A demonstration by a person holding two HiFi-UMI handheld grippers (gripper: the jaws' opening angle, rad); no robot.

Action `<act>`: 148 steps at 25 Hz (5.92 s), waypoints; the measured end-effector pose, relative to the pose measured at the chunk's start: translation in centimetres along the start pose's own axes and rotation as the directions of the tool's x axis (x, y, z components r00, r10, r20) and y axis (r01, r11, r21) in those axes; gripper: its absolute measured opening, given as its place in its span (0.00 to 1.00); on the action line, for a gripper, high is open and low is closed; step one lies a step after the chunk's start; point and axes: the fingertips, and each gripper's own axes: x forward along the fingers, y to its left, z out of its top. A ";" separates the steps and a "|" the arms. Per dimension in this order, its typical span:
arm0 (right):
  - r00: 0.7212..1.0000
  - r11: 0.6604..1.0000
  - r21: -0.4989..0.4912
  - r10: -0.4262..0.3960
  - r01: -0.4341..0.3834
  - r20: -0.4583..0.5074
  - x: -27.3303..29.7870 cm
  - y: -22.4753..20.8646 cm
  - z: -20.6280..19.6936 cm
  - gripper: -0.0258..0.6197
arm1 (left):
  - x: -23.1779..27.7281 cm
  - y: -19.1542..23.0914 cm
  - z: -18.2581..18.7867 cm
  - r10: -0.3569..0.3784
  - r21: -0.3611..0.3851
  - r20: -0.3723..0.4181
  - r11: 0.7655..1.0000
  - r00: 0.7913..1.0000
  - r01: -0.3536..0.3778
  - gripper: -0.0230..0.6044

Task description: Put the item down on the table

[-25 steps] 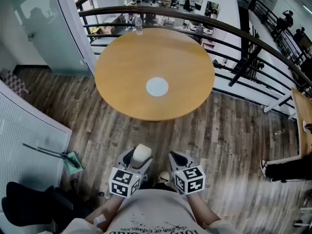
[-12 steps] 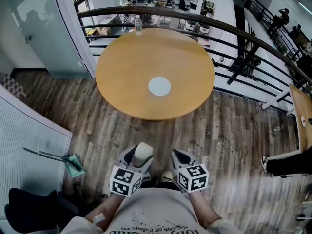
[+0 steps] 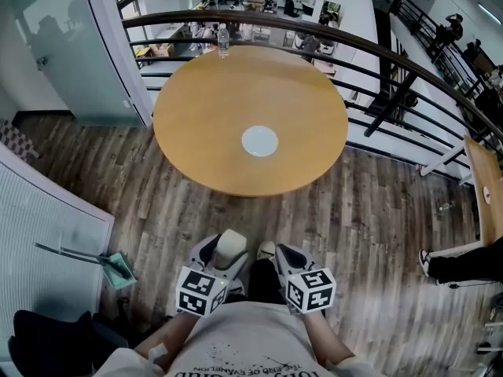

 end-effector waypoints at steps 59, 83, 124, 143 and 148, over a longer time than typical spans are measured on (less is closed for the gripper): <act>0.998 0.999 -0.003 0.038 -0.038 -0.041 21.5 -20.3 19.5 0.08 | 26.4 15.8 15.8 0.007 0.002 -0.120 1.000 0.993 -0.007 0.55; 0.995 0.999 0.030 -0.009 0.012 -0.103 26.1 -22.0 18.2 0.08 | 32.8 20.2 14.4 -0.029 0.021 -0.201 0.999 0.979 0.034 0.55; 0.980 0.987 0.155 -0.012 0.044 -0.200 28.7 -25.4 14.1 0.08 | 44.8 22.9 7.1 -0.033 0.121 -0.429 0.988 0.903 0.093 0.55; 0.975 0.984 0.168 -0.019 0.058 -0.221 29.1 -26.6 13.1 0.08 | 47.5 23.0 5.3 -0.013 0.137 -0.507 0.986 0.862 0.095 0.55; 0.976 0.984 0.170 -0.020 0.059 -0.219 29.1 -26.7 13.2 0.08 | 47.5 23.0 4.8 -0.008 0.138 -0.523 0.986 0.852 0.094 0.55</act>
